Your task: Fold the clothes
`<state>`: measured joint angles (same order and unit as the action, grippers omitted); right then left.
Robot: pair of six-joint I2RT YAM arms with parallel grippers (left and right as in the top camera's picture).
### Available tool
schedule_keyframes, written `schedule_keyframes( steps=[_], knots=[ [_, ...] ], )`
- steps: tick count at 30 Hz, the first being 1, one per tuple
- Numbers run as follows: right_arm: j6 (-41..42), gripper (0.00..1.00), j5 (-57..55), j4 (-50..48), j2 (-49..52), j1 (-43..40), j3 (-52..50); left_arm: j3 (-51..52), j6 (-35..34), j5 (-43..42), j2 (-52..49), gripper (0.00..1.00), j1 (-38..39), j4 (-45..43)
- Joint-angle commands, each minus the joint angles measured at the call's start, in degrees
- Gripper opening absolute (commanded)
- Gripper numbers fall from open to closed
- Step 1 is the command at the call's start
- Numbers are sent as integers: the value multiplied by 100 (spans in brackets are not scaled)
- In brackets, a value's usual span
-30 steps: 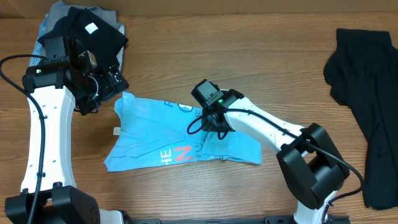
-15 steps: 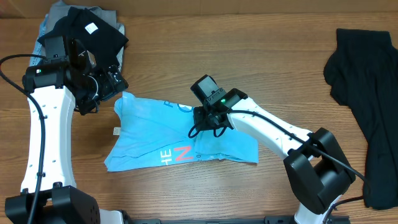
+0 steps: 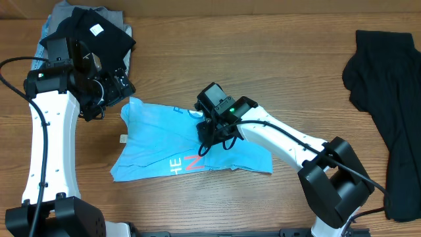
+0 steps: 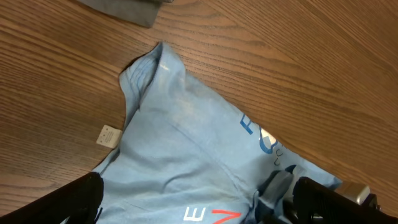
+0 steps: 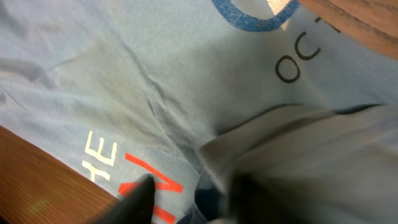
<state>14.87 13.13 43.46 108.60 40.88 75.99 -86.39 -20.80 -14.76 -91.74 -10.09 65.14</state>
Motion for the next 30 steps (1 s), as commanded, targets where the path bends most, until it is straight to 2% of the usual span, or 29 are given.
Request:
schedule_keyframes(
  steps=[1, 6, 8, 9, 10, 12, 13, 14, 16, 19, 20, 25, 30],
  knots=[
    [227, 57, -9, 46, -214, -24, 168, -72, 151, 28, 35, 100, 52, 2],
    [490, 64, -278, 721, -352, -125, 588, -72, 151, 31, 35, 100, 52, 44],
    [490, 70, -297, 1082, -424, -125, 833, -72, 151, 31, 35, 100, 52, 44],
    [490, 75, -297, 1198, -439, -125, 905, -72, 151, 31, 35, 100, 52, 42],
    [490, 100, -297, 1311, -452, -125, 968, -72, 151, 31, 35, 100, 52, 39],
    [490, 100, -267, 1456, -455, -125, 990, -72, 151, 31, 35, 100, 52, 42],
    [490, 93, -258, 1523, -455, -127, 986, -72, 151, 31, 35, 100, 52, 42],
    [490, 80, -256, 1587, -448, -127, 955, -72, 151, 31, 35, 100, 52, 44],
    [496, 40, -199, 1631, -442, -127, 857, -72, 151, 31, 35, 100, 52, 44],
    [658, 11, -125, 1620, -433, -127, 586, -72, 151, 31, 35, 100, 52, 48],
    [732, 6, -127, 1602, -433, -127, 483, -72, 151, 31, 35, 100, 52, 50],
    [920, 4, -11, 1047, -433, -179, -192, -72, 151, 31, 35, 100, 52, 59],
    [916, 4, 846, 181, -354, -560, -831, -72, 151, 28, 35, 100, 52, 83]
  ],
)
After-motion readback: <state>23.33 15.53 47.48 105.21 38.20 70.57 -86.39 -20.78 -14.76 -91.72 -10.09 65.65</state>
